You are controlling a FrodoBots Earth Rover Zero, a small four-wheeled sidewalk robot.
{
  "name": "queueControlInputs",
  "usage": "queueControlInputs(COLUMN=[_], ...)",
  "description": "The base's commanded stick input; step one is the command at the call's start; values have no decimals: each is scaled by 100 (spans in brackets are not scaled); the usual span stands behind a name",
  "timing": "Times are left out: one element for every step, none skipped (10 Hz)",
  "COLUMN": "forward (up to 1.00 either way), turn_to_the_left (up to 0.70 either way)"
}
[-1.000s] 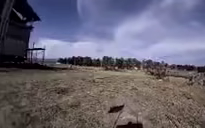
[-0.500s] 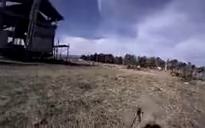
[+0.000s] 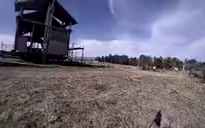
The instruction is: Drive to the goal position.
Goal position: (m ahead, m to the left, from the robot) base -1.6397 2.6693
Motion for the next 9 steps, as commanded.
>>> queueControlInputs(forward=[0,0,0,0,0,0,0,0,0], turn_to_the_left=[45,45,45,45,45,45,45,45,45])
